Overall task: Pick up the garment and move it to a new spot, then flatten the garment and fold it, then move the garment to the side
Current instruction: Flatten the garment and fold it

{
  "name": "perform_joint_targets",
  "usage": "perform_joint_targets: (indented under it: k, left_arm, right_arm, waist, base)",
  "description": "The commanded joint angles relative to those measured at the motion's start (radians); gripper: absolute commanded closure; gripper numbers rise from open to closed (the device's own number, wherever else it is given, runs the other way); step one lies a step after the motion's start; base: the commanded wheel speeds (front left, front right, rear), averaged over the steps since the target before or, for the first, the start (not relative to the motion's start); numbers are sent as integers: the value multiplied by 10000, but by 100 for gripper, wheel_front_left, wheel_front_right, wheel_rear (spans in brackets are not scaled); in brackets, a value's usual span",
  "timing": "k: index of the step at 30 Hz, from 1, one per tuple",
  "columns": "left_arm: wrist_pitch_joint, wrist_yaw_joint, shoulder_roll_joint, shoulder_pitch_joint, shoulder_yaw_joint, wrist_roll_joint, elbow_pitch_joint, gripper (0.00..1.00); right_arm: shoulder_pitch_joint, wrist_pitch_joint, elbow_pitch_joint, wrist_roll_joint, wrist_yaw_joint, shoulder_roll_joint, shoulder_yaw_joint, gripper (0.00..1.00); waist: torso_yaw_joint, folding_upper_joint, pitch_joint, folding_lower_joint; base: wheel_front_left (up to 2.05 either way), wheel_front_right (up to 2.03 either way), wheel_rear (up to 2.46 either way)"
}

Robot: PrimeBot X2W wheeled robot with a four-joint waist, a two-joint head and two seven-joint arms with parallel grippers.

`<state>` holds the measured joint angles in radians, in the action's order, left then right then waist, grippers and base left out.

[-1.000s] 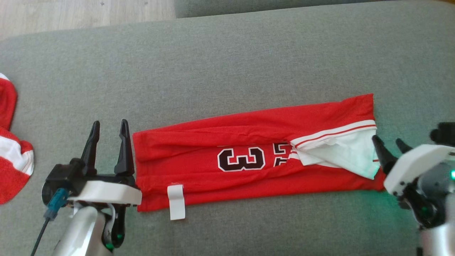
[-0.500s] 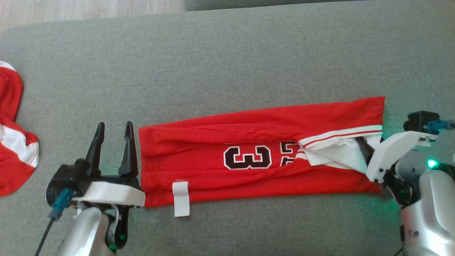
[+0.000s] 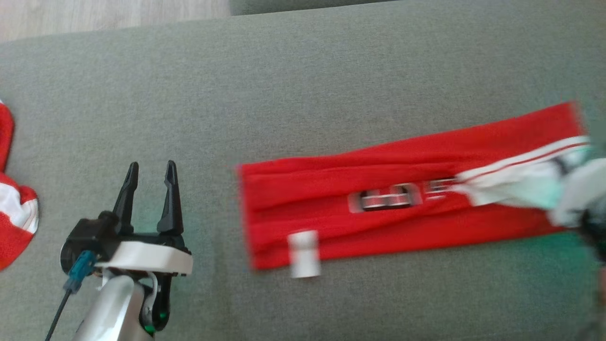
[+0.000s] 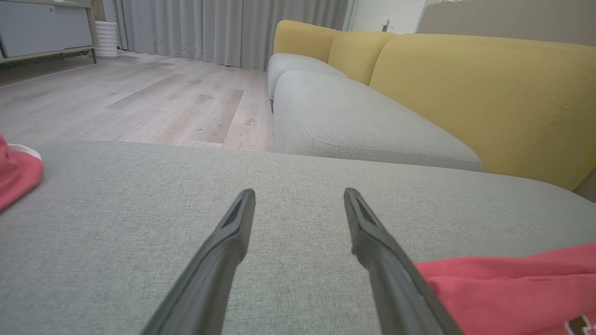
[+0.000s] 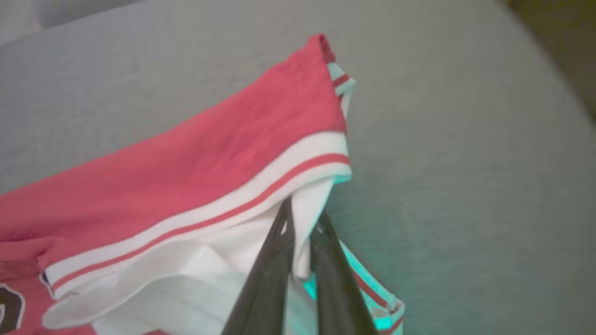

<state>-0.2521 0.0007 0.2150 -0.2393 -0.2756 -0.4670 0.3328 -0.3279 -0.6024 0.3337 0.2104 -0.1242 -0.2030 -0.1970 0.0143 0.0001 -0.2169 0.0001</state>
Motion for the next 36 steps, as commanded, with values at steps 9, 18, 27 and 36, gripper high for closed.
perform_joint_targets:
  k: [9,18,27,36]
  left_arm:
    - [-92,137,259,-280,303,7,-432,0]
    - [-94,72,211,-213,227,-40,-261,0]
    - [-95,86,291,-155,270,-102,-233,0]
    - [-88,11,175,-314,45,-89,-129,0]
  right_arm:
    - [909,-668,-2526,-996,-65,-1189,-1913,100]
    - [1466,-1150,-4161,-104,-65,-202,-181,100]
    - [1249,-978,-4844,740,-65,1001,3687,100]
    - [49,-449,-2549,1045,-65,1481,5557,100]
  waist:
    - [102,-1,-10,-1]
    - [-33,-1,375,-1]
    - [-53,-1,466,-1]
    - [-320,-1,396,-1]
  base:
    - [0,0,0]
    - [0,0,0]
    - [0,0,0]
    - [0,0,0]
